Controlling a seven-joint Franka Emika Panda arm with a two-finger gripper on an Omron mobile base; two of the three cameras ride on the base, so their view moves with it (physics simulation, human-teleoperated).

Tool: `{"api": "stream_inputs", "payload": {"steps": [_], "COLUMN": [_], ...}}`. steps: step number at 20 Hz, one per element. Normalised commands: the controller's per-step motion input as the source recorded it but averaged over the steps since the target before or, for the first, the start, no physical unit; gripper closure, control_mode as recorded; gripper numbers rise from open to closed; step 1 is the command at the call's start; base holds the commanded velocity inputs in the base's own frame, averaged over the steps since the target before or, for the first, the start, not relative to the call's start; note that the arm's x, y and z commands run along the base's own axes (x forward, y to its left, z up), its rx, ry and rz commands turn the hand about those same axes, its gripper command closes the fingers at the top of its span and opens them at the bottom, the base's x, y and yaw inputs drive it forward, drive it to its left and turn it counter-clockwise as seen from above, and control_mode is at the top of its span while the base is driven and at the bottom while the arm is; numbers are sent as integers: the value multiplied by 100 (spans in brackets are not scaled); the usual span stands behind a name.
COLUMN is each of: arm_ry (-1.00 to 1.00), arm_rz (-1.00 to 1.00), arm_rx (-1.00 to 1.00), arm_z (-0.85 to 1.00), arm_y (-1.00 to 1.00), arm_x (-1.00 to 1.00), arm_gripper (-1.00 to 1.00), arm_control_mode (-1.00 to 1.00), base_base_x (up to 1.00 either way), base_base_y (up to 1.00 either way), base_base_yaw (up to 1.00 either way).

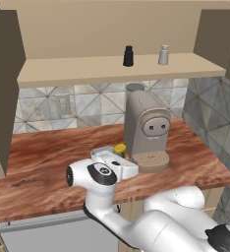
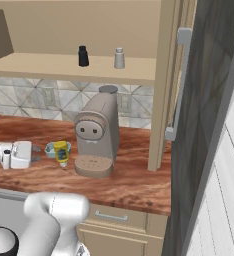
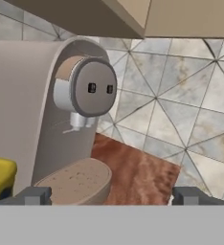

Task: There are various items on the counter. Only move the condiments/shakers into the cabinet.

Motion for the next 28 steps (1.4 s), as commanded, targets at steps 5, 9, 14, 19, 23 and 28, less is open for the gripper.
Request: {"api": "stream_inputs", "payload": {"steps": [5, 9, 14, 19, 23, 28], "arm_ry": [1, 3, 2, 2, 2, 3], "arm_rz": [1, 0, 0, 0, 0, 0], "arm_rx": [0, 0, 0, 0, 0, -1], "arm_z": [-8, -9, -12, -13, -12, -9], "arm_y": [0, 0, 11, 24, 26, 4], "arm_x": [24, 32, 30, 24, 23, 25], "arm_gripper": [-100, -100, -100, -100, -100, -100], "arm_control_mode": [-100, -100, -100, -100, -100, -100], "base_base_x": [0, 0, 0, 0, 0, 0], "base_base_y": [0, 0, 0, 0, 0, 0], "base_base_yaw": [0, 0, 0, 0, 0, 0]}}
